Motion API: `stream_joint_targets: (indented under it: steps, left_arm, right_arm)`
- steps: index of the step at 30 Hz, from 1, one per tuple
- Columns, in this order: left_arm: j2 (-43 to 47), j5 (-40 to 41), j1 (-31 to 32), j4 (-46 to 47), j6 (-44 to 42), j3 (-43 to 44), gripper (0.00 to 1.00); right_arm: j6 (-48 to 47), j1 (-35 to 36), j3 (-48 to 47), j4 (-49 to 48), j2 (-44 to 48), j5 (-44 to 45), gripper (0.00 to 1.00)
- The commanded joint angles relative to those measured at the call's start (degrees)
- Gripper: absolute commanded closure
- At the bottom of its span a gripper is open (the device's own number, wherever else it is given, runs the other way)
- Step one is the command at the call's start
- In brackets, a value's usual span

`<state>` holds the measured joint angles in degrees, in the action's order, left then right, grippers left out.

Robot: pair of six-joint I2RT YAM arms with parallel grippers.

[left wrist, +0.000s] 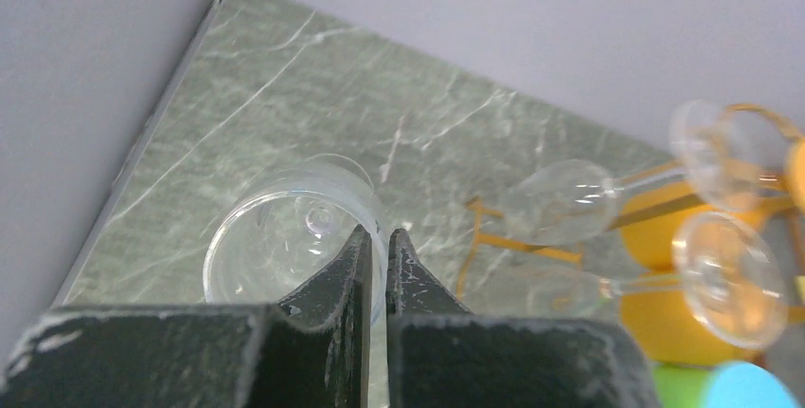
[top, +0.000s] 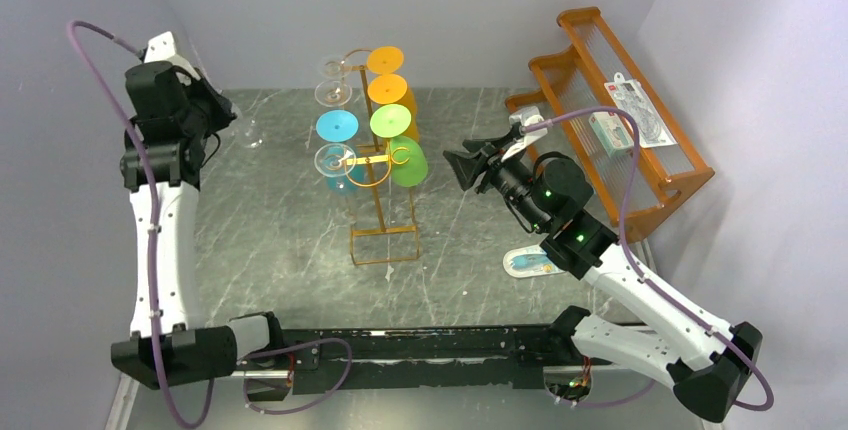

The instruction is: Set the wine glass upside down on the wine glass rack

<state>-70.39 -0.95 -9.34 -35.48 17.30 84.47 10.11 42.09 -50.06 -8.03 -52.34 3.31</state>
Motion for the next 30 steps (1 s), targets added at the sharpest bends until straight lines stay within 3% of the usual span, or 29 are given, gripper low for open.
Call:
stream_joint_targets:
  steps: [1,7,12,16,20,25,28,30]
  left_arm:
    - [4.4,-6.8,-0.4,1.6,3.2,4.5,0.95]
    - [6.9,-14.0,-0.3,4.4,5.3,11.3,0.95]
    - [10.3,-18.4,-0.3,11.6,8.8,12.1,0.95]
    - [10.0,-29.7,-0.4,20.1,12.7,12.7,0.95]
    - [9.1,-40.2,-0.3,32.4,23.5,10.7,0.95]
    - [7.3,-47.0,0.2,59.5,43.9,2.3,0.95]
    - [5.6,-46.2,2.5,63.0,48.2,0.1,0.95]
    - [5.1,-43.5,6.7,60.4,45.1,-0.4,0.95]
  right_arm:
    - [2.2,-0.2,-0.4,-2.0,-0.3,-2.2,0.48]
    - [2.5,-0.1,-1.2,-2.5,-0.5,-4.2,0.48]
    - [3.4,-0.2,-1.7,-3.6,-0.6,-4.6,0.48]
    - [4.0,-0.2,-2.3,-4.5,-0.8,-6.4,0.48]
    - [5.5,-0.2,-2.4,-6.9,-1.0,-7.3,0.48]
    - [9.9,-0.2,-1.6,-11.2,-0.6,-6.4,0.48]
    - [12.7,-0.2,-0.7,-15.2,-0.4,-5.7,0.48]
    - [14.0,-0.2,-0.4,-16.7,-0.8,-5.4,0.48]
